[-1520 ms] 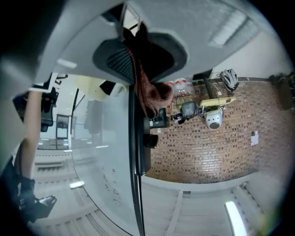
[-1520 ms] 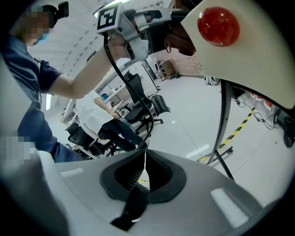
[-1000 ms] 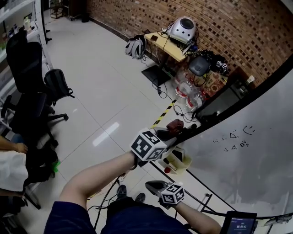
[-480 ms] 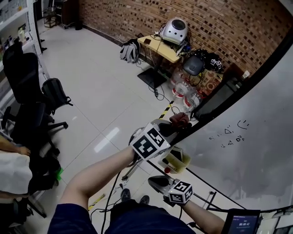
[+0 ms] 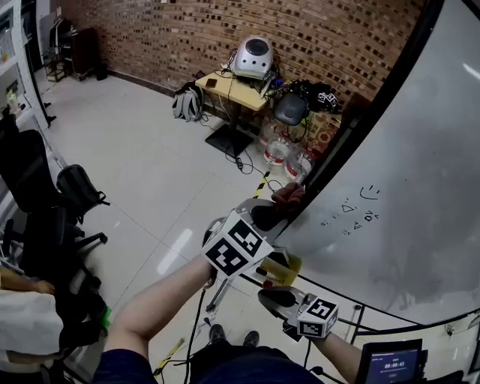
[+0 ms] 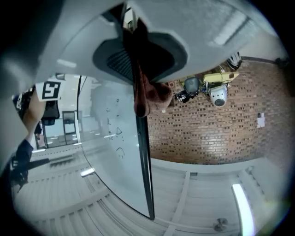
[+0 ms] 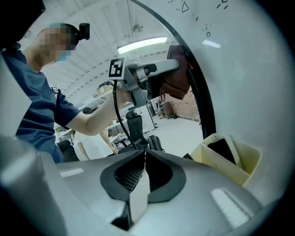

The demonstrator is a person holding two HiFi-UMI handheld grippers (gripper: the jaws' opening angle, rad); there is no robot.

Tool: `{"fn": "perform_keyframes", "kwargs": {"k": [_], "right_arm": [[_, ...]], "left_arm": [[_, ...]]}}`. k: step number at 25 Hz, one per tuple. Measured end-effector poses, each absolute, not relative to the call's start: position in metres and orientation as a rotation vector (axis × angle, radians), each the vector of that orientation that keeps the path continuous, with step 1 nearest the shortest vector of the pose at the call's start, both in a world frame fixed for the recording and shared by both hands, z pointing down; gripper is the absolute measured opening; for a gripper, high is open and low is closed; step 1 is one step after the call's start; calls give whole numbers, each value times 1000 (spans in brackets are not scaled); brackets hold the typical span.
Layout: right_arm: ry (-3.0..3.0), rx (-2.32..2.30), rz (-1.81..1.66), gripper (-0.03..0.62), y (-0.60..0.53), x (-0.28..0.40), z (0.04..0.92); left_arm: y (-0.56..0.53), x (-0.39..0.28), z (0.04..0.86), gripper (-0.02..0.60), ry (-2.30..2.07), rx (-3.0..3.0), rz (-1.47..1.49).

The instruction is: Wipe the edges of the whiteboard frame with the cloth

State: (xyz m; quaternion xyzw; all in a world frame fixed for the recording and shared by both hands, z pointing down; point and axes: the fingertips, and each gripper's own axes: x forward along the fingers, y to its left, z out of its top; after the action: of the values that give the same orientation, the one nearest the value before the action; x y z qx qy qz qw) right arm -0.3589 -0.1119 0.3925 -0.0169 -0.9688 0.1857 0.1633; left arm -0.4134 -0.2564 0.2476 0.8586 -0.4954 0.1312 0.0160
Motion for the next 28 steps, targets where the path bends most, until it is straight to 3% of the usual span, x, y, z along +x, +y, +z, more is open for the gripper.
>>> {"fn": "perform_keyframes", "kwargs": {"k": [6, 17, 28], "right_arm": [[-2786, -23, 535, 14, -109, -351, 391], [-2892, -5, 505, 14, -119, -352, 342], [-2983, -14, 388, 14, -137, -348, 312]], "left_arm": [[-262, -408, 230, 77, -1541, 2705, 363], [-257, -407, 125, 77, -1591, 2852, -83], [-256, -407, 63, 77, -1679, 2922, -151]]}}
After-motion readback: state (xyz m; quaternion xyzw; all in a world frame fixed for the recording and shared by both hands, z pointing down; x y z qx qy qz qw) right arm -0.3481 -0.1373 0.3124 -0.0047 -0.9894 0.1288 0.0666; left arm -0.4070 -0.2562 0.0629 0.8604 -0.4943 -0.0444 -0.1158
